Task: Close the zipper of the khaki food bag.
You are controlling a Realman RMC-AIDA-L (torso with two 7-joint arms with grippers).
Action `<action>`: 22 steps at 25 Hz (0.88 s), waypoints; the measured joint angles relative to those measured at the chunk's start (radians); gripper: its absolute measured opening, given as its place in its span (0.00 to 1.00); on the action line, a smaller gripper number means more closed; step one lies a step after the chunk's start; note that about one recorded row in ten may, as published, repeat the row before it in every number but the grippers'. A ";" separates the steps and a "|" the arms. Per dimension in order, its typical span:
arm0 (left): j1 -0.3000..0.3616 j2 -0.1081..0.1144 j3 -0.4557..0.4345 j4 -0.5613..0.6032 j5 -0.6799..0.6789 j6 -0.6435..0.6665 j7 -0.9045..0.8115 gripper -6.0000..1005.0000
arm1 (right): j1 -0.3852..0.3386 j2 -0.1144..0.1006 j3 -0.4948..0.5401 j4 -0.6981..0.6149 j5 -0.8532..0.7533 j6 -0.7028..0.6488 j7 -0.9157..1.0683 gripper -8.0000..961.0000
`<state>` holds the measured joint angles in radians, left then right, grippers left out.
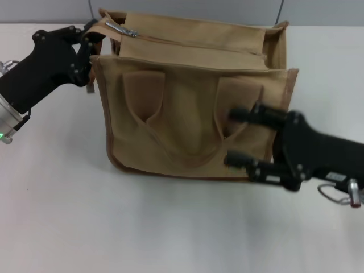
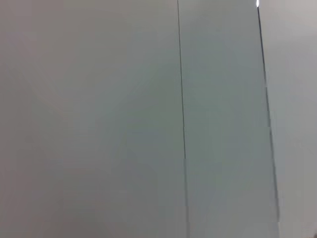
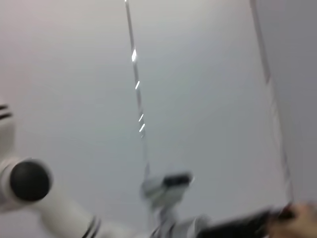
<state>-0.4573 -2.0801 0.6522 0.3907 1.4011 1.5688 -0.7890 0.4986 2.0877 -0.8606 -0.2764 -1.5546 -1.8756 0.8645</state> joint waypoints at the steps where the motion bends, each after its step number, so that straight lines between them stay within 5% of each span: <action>1: -0.006 0.000 0.000 -0.008 -0.001 0.012 0.000 0.13 | 0.000 0.000 0.000 0.000 0.000 0.000 0.000 0.79; 5: -0.030 0.000 0.000 -0.035 -0.002 0.045 0.000 0.03 | 0.022 0.003 0.000 0.120 0.265 0.087 -0.117 0.79; 9: -0.051 0.000 0.000 -0.062 -0.004 0.072 0.001 0.03 | 0.060 0.005 0.000 0.168 0.371 0.122 -0.150 0.79; 16: -0.102 0.000 -0.002 -0.099 -0.013 0.120 -0.006 0.03 | 0.110 0.005 -0.004 0.175 0.391 0.157 -0.258 0.79; 22: -0.126 0.000 -0.001 -0.117 -0.013 0.129 -0.010 0.03 | 0.139 0.005 0.000 0.173 0.396 0.179 -0.631 0.79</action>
<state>-0.5837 -2.0800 0.6510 0.2739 1.3881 1.6979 -0.7994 0.6372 2.0924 -0.8605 -0.1034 -1.1582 -1.6968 0.2334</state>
